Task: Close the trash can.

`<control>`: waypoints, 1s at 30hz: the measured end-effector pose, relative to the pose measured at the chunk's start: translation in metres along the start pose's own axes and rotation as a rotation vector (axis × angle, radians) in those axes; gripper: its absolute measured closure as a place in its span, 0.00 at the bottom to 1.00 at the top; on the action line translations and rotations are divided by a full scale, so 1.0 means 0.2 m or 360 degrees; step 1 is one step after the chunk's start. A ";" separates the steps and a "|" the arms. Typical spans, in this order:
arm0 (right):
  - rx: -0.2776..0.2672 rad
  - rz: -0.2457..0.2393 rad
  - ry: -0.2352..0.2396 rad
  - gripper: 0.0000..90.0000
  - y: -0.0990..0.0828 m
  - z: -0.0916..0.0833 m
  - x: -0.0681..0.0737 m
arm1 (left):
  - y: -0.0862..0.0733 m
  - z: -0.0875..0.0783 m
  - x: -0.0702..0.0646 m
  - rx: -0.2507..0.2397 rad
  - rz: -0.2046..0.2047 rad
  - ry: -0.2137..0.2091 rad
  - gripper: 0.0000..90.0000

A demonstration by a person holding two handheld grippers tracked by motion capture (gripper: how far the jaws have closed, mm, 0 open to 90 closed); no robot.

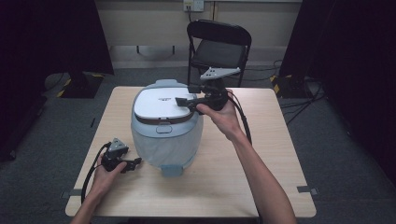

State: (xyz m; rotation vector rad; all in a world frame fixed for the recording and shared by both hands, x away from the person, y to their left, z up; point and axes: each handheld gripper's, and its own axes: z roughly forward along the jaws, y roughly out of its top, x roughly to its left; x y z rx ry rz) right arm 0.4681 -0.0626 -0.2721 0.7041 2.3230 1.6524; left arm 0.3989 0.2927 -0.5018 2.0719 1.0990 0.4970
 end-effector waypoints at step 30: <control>0.0092 -0.0085 -0.0150 0.28 -0.05 -0.03 0.18 | 0.00 0.00 0.00 0.0002 -0.0007 0.0010 0.24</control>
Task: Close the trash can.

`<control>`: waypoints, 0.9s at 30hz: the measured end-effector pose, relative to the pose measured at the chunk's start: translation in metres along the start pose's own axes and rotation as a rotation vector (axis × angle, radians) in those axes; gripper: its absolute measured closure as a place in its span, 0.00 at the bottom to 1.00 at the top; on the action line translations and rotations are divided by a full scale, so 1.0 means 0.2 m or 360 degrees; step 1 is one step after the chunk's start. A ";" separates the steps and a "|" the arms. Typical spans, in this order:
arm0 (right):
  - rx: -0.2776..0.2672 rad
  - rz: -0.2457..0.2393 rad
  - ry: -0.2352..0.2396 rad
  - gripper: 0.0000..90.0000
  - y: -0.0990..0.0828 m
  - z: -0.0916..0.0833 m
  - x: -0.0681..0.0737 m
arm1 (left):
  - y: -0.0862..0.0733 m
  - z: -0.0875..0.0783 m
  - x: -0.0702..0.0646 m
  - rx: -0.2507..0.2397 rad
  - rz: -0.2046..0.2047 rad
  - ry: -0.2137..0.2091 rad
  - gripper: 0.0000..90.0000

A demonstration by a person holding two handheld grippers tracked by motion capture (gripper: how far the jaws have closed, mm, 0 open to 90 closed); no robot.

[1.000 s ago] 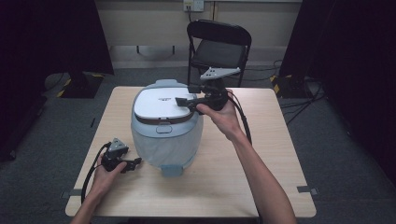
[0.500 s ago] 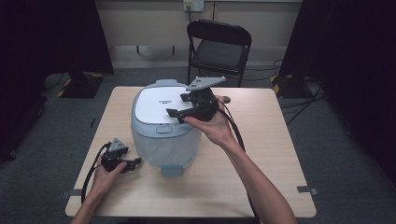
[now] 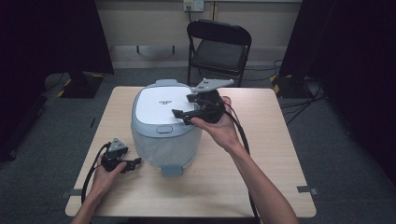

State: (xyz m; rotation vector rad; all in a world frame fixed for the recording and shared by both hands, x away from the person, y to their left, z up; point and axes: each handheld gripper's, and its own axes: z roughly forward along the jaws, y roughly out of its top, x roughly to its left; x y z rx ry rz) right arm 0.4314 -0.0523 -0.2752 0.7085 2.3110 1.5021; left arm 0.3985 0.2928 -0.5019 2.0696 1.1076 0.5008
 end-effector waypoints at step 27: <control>0.0016 0.0354 -0.0462 0.24 -0.59 -0.43 -0.28 | -0.01 -0.01 0.00 0.0000 -0.0008 0.0007 0.24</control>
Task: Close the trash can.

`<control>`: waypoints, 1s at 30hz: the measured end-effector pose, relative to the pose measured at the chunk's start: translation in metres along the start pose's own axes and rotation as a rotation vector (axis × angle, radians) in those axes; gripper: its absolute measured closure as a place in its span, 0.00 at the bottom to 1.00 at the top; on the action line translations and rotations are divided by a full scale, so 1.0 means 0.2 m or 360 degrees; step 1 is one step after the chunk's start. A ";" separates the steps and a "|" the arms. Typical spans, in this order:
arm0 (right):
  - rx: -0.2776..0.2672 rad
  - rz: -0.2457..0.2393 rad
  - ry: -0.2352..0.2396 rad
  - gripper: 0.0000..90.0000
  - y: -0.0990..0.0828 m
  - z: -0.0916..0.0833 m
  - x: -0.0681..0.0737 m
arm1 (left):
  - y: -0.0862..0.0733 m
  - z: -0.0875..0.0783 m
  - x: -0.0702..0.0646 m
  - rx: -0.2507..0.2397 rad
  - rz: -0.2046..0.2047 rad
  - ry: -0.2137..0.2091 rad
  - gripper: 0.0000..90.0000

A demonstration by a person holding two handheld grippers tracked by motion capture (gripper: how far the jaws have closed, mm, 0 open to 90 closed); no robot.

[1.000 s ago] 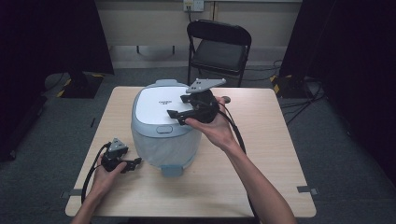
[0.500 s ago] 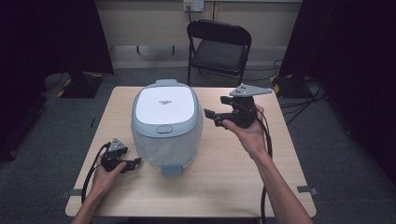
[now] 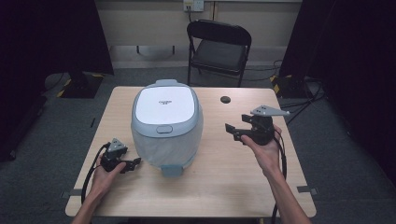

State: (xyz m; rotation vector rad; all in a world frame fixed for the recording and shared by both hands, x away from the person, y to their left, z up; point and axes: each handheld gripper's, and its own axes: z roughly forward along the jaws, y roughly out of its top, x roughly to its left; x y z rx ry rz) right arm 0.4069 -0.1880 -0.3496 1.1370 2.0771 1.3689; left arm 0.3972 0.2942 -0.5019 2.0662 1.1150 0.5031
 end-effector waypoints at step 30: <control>0.0526 0.0141 -0.0299 0.23 -0.73 0.06 -0.26 | 0.00 0.00 0.00 0.0002 -0.0003 -0.0007 0.23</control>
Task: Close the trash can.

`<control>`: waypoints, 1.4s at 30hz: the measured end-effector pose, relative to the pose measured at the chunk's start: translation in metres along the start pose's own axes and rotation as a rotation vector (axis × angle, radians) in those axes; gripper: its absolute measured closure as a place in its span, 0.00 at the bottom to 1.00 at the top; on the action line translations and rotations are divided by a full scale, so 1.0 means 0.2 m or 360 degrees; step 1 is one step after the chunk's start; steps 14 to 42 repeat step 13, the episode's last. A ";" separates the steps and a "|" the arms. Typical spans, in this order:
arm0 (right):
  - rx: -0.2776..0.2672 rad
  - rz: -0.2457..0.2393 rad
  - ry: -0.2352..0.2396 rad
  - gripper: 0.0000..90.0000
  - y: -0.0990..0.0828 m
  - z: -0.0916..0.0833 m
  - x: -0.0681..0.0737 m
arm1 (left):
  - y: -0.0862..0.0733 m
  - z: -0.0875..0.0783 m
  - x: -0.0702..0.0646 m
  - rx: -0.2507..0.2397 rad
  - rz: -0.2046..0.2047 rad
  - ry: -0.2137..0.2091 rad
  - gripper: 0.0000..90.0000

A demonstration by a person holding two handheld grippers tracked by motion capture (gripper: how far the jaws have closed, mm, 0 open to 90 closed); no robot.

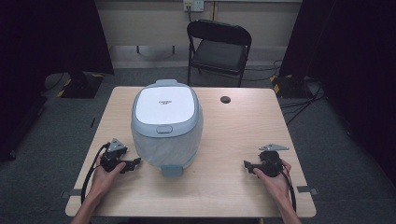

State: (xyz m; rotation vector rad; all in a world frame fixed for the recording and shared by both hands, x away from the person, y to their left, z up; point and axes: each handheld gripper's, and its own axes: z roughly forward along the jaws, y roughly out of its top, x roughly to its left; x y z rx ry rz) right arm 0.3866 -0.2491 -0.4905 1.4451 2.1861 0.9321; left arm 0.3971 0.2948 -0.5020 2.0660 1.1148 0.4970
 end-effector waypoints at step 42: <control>-0.0112 -0.0057 -0.0110 0.21 -0.05 0.02 0.00 | 0.00 0.00 0.00 0.0000 0.0002 -0.0004 0.23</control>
